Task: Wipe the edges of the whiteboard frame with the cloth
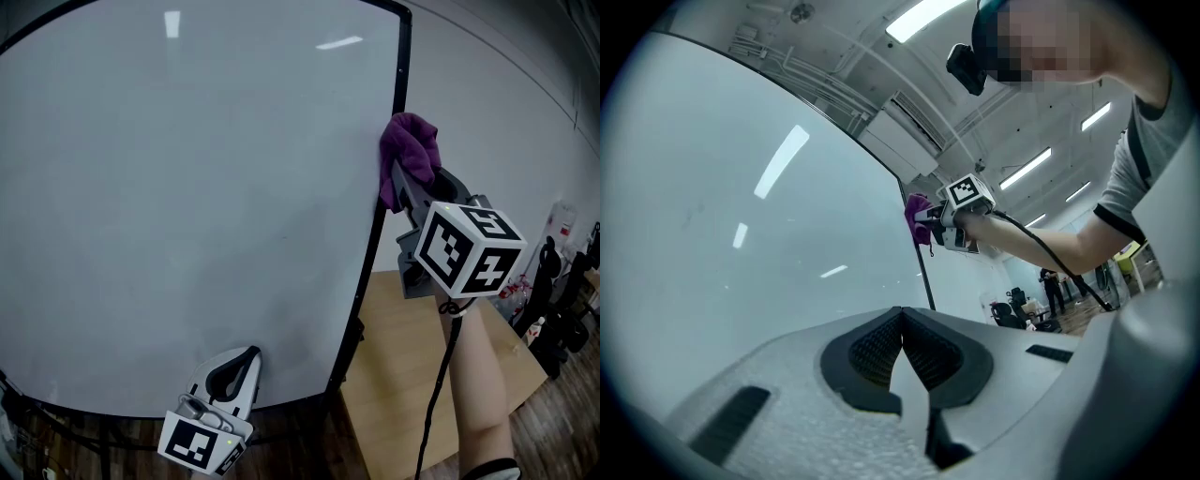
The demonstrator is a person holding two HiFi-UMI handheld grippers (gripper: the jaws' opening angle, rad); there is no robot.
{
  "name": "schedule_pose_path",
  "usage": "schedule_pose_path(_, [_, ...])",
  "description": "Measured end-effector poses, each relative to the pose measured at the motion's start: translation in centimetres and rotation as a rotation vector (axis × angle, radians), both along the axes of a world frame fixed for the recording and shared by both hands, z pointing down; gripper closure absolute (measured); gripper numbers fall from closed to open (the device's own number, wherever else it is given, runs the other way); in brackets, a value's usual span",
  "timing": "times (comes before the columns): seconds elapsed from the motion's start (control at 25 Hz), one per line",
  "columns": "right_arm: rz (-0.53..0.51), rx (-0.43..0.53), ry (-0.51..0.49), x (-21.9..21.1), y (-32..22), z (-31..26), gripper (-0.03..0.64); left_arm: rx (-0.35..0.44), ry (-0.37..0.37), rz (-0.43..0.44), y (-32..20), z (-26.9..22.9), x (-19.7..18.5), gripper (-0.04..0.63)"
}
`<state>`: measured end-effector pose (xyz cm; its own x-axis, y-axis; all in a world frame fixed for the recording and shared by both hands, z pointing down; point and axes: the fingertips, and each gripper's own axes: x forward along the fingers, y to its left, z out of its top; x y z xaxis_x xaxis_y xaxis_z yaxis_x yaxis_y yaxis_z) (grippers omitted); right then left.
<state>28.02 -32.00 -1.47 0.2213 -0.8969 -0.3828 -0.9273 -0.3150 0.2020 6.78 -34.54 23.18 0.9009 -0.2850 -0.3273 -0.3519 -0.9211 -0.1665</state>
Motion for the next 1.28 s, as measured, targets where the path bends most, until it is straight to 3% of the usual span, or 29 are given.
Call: schedule_pose_path(1.28, [0.010, -0.125, -0.092, 0.7, -0.3, 8.8, 0.538, -0.058, -0.027, 0.011, 2.0, 2.5, -1.1, 0.578])
